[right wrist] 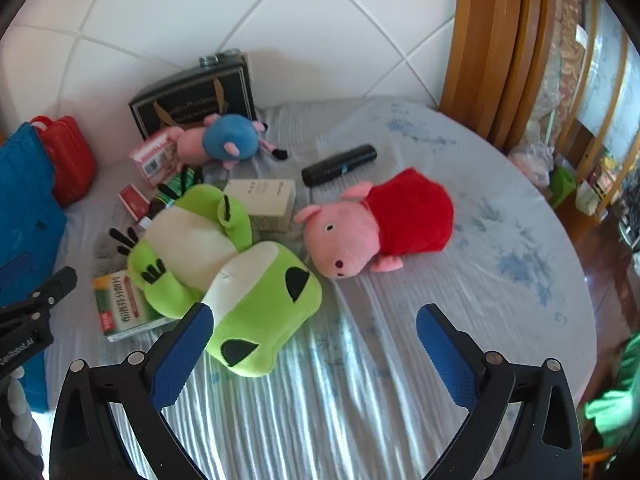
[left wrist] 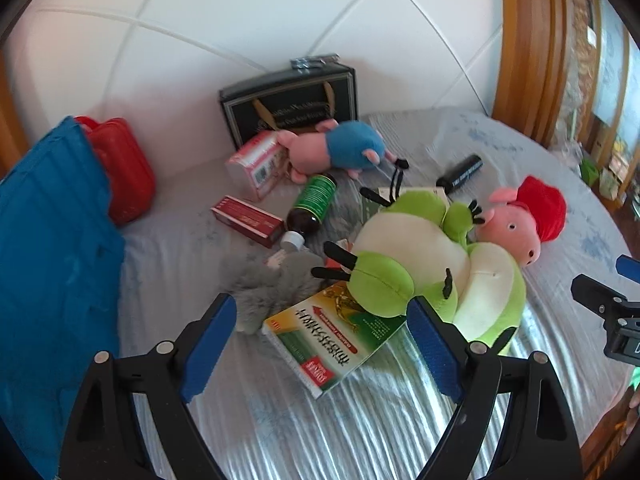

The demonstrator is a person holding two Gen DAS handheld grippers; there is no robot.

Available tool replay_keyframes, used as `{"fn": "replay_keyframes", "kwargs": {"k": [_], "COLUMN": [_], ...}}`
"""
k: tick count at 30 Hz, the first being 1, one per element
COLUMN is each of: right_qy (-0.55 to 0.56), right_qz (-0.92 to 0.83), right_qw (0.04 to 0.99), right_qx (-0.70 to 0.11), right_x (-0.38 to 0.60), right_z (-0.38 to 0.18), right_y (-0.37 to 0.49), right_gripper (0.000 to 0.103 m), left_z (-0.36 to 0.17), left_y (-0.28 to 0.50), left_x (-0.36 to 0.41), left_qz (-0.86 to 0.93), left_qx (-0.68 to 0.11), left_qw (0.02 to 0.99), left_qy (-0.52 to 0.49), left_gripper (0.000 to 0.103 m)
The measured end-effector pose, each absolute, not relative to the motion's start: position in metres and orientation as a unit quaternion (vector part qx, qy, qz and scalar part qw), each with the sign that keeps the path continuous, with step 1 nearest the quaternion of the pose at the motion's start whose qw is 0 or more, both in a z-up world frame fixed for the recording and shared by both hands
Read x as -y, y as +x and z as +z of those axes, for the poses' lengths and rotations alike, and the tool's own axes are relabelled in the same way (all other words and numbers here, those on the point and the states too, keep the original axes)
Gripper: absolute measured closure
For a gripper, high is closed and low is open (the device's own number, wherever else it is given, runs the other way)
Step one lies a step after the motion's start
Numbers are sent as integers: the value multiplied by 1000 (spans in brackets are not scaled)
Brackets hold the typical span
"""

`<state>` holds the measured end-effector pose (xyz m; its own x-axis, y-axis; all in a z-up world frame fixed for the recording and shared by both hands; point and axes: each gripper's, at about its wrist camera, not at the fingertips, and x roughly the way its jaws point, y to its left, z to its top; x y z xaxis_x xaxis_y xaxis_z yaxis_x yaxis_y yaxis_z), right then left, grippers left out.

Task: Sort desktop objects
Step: 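Grasp the green frog plush with the left tool and lift it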

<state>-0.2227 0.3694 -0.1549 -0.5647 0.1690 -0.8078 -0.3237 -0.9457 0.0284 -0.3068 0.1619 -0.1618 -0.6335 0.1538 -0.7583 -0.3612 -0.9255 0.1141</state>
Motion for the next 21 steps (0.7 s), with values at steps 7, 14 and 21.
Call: {"fn": "replay_keyframes", "kwargs": {"k": [7,14,21], "right_qy": [-469,-480,-487], "right_qz": [859,837,824], "right_qw": [164,198,190], "right_qx": [-126,-171,-220], "right_x": [-362,-352,-351], "right_z": [-185,-211,-239], "right_y": [-248,-272,-285], "right_gripper": [0,0,0], "left_z": [-188,-232,-246], "left_y": [-343,-366,-382], "left_x": [-190,-223,-217], "left_qz": [872,835,815], "left_qx": [-173,-230,-235], "left_qw": [214,276,323], "left_qy": [-405,-417,-420], "left_gripper": [15,16,15]}}
